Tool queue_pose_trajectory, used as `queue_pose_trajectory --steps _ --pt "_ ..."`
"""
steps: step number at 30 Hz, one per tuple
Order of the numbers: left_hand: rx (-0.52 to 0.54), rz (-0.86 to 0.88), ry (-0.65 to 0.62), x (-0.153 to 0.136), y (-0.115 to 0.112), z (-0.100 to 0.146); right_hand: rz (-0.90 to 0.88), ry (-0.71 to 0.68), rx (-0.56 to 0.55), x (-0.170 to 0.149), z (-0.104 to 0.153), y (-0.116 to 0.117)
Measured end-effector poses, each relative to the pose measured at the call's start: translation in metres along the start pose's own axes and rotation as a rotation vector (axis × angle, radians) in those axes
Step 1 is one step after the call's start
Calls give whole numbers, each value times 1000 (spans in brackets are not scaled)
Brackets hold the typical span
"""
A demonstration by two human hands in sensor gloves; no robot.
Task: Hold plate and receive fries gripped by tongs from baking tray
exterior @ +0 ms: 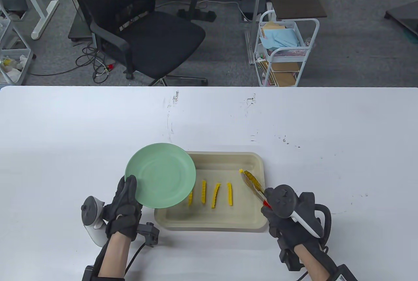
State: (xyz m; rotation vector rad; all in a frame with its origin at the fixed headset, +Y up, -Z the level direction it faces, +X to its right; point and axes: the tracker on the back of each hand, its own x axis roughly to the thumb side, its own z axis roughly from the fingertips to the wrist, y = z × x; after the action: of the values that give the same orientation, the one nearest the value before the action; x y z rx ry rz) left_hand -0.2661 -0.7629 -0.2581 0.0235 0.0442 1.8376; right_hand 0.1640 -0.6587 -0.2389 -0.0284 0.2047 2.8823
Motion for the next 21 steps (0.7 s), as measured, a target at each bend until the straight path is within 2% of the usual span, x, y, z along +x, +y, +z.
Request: queue_pose_trajectory --steps 4,8,16,21 --pt "-14 11 17 -2 -1 -1 -89 -74 -52 19 4 -25" --pt "-29 32 33 -4 -2 -2 -150 -162 -55 50 6 -34" --pt "-54 -6 48 -5 -7 -2 6 -252 -31 113 -4 -23" --pt "-72 18 59 -6 -10 -1 54 -268 -22 130 -11 -13"
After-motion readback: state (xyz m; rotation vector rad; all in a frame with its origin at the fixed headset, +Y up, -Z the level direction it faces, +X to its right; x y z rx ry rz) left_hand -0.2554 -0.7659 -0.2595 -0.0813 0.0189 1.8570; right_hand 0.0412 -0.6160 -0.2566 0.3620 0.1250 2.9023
